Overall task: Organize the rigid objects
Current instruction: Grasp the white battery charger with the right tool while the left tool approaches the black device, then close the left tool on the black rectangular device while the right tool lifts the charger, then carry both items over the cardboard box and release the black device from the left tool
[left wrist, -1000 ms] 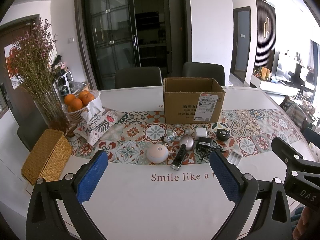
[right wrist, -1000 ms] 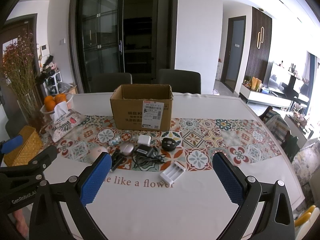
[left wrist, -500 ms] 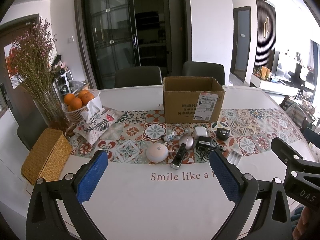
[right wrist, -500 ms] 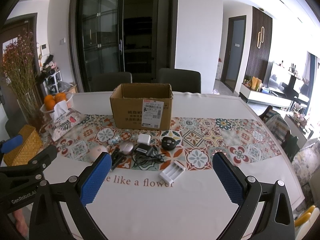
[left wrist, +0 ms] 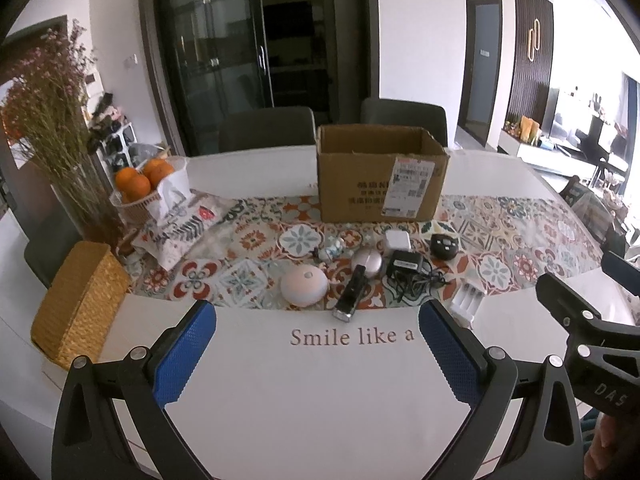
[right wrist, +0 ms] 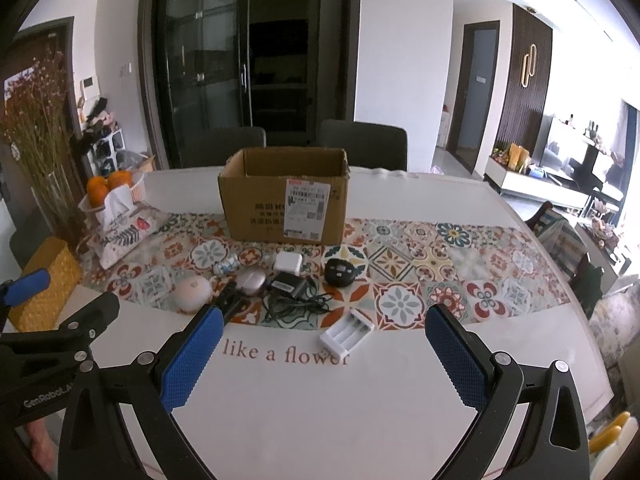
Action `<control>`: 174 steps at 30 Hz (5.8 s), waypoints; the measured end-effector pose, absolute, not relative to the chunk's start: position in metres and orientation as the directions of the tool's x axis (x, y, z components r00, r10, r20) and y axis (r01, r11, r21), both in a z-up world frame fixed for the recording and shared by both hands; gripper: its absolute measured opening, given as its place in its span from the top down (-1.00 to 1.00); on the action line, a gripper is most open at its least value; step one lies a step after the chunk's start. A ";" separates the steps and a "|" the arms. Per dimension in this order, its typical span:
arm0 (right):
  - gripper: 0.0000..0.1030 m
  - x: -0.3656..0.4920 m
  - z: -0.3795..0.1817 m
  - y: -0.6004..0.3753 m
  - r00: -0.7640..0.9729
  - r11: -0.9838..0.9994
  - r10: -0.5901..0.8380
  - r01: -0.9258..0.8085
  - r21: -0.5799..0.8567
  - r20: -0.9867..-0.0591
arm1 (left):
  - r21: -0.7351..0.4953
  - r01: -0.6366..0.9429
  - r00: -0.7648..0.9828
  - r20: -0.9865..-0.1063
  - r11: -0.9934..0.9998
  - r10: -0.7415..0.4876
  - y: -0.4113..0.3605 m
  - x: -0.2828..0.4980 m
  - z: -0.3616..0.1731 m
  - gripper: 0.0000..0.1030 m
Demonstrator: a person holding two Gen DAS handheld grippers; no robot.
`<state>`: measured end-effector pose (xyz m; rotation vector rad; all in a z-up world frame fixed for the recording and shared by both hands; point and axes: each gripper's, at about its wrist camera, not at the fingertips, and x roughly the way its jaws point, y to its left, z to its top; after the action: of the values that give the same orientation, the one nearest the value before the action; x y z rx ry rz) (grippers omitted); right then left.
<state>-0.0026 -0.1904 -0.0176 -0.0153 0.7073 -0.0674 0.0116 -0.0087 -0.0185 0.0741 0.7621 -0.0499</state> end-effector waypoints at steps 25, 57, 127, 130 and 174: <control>-0.95 0.099 -0.153 -0.234 0.613 0.988 0.006 -0.124 -0.088 -0.790 | 0.155 0.093 0.590 -0.804 0.983 0.071 -0.072 0.095 -0.145 -1.00; -0.72 0.133 -0.222 -0.242 0.550 0.989 0.048 -0.146 -0.040 -0.834 | 0.200 0.138 0.535 -0.839 0.970 0.096 -0.081 0.122 -0.195 -1.00; -0.72 0.140 -0.048 -0.192 0.749 0.999 0.011 0.023 0.043 -0.663 | -0.031 0.257 0.712 -0.670 0.966 -0.211 -0.016 0.163 -0.031 0.44; -0.72 0.148 -0.037 -0.190 0.763 0.999 0.014 0.014 0.038 -0.647 | -0.014 0.262 0.728 -0.653 0.965 -0.208 -0.017 0.171 -0.019 0.44; -0.72 0.375 -0.030 -0.226 0.601 0.993 0.110 -0.036 0.110 -0.792 | -0.071 0.366 0.514 -0.816 0.928 -0.266 -0.064 0.381 -0.013 0.44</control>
<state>0.3746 -0.2259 -0.0302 0.0854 0.9230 0.0846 0.3809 -0.0642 -0.0130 0.1149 0.9589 -0.3809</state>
